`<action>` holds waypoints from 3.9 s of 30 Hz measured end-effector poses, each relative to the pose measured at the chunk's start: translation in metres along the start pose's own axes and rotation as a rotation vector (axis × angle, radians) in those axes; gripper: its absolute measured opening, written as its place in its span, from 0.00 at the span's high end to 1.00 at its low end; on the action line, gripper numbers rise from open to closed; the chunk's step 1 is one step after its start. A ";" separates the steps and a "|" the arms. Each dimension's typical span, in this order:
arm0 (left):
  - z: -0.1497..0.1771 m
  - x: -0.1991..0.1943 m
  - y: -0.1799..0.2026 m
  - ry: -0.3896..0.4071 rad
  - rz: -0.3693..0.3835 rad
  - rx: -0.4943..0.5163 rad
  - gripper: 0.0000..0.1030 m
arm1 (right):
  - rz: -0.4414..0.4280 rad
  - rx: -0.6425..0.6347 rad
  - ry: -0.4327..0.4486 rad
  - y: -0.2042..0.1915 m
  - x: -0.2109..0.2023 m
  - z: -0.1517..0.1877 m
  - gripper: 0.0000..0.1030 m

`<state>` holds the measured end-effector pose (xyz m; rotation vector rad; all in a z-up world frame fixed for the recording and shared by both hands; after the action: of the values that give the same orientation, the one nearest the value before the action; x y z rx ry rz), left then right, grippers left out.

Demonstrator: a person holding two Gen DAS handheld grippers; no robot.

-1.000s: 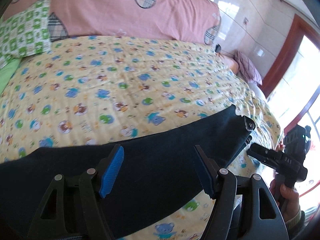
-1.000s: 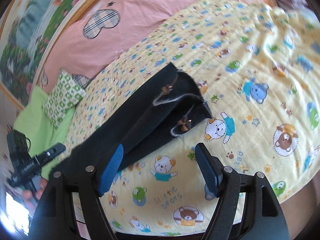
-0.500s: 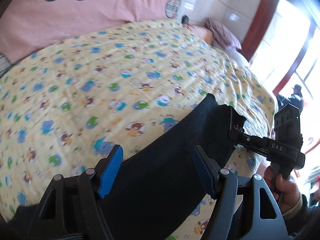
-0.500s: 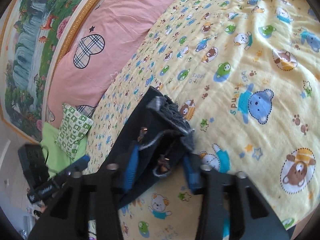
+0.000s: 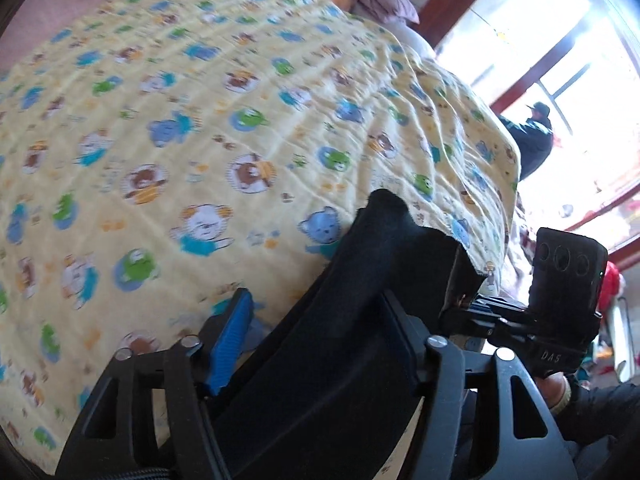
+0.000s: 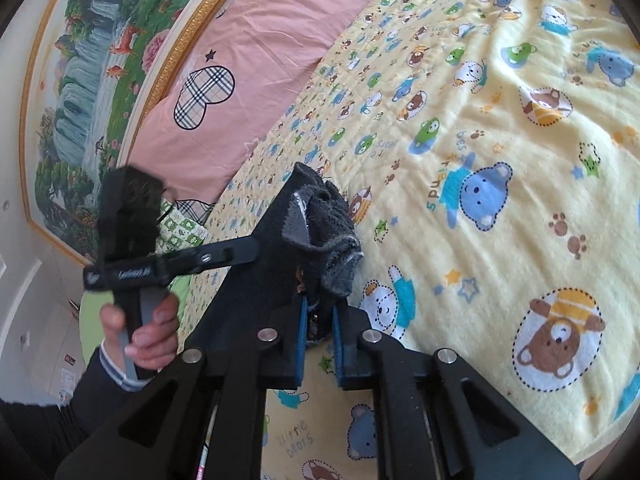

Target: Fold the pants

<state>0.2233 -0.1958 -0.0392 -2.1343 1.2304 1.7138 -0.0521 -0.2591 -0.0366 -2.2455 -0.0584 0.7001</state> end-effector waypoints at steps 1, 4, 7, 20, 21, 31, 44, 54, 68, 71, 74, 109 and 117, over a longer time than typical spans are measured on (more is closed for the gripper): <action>-0.003 0.007 0.002 -0.024 0.024 0.006 0.49 | -0.002 -0.007 -0.001 0.000 0.000 0.000 0.89; -0.009 0.017 0.008 -0.057 0.069 0.026 0.50 | -0.011 -0.014 -0.005 -0.001 -0.001 0.000 0.89; -0.016 0.020 0.012 -0.061 0.104 0.035 0.62 | -0.014 -0.023 -0.009 -0.001 0.000 0.000 0.89; -0.008 -0.032 0.025 0.114 0.115 0.071 0.89 | -0.080 -0.067 0.011 -0.027 -0.009 -0.006 0.89; -0.005 -0.041 0.025 0.135 0.128 0.065 0.89 | -0.096 -0.078 0.013 -0.033 -0.010 -0.007 0.89; 0.033 -0.114 0.019 0.296 0.122 0.046 0.89 | -0.282 -0.214 -0.027 -0.100 -0.007 -0.008 0.89; 0.113 -0.162 -0.025 0.435 0.071 -0.068 0.89 | -0.391 -0.315 -0.213 -0.164 0.053 0.034 0.89; 0.174 -0.172 -0.066 0.513 0.090 -0.190 0.93 | -0.383 -0.385 -0.340 -0.190 0.091 0.067 0.89; 0.225 -0.134 -0.113 0.490 0.109 -0.359 0.93 | -0.261 -0.406 -0.512 -0.180 0.145 0.105 0.88; 0.229 -0.131 -0.117 0.493 0.103 -0.376 0.93 | -0.240 -0.423 -0.527 -0.180 0.147 0.107 0.88; 0.234 -0.129 -0.120 0.493 0.090 -0.385 0.93 | -0.208 -0.449 -0.545 -0.181 0.151 0.110 0.88; 0.375 -0.199 -0.126 0.711 -0.124 -0.750 0.66 | -0.262 -0.561 -0.613 -0.232 0.150 0.142 0.63; 0.412 -0.227 -0.125 0.790 -0.182 -0.837 0.60 | -0.274 -0.578 -0.643 -0.245 0.162 0.151 0.59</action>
<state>-0.0070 0.2321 -0.0292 -3.4909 0.3292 1.4757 0.0517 0.0548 -0.0271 -2.3582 -0.9691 1.3468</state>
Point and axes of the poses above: each gripper's, at about its wrist camera, not at the fingertips, and x roughly the way its jaws point, y to its right, z to its underside, the point moved 4 cm from there along x, roughly the way its jaws point
